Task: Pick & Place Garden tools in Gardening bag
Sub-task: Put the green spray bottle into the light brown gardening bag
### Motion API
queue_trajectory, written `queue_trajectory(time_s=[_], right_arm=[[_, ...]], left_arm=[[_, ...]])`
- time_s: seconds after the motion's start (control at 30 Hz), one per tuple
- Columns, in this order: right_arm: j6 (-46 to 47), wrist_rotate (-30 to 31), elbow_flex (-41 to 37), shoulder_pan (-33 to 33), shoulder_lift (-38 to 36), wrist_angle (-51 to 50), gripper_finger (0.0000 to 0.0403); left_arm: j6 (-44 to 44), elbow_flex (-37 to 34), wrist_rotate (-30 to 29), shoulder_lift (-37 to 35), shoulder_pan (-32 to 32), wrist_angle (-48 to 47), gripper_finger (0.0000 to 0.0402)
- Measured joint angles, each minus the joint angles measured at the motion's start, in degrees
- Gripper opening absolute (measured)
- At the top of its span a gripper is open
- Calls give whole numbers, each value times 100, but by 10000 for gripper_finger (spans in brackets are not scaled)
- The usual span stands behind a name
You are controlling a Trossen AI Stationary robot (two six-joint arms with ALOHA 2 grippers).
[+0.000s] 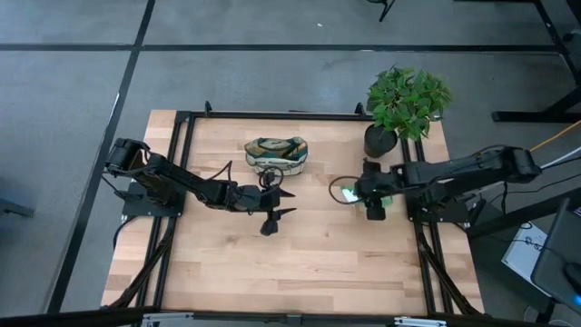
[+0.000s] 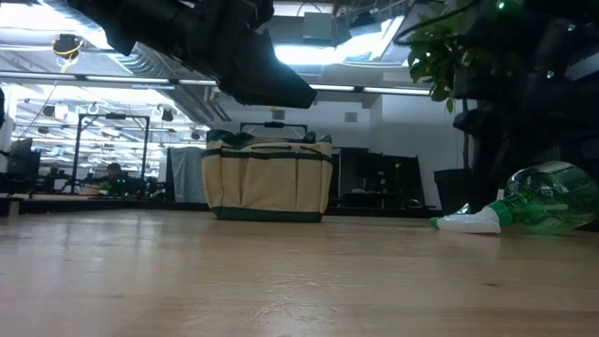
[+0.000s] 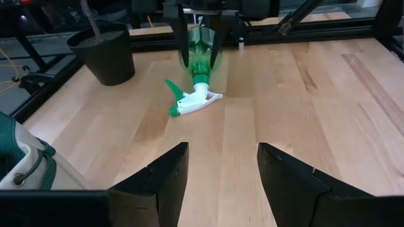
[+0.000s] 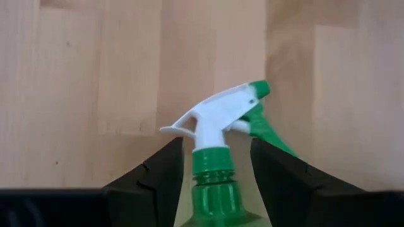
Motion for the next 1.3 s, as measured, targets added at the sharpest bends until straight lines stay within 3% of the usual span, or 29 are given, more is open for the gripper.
queue_trajectory(time_s=[0.37,1.3], right_arm=[[185,-123,1,-2,781,33,185],[170,-128,2,-15,938,-165,186]], left_arm=[[-49,0,208,0,0,-288,186],[-59,0,370,0,0,-516,187]])
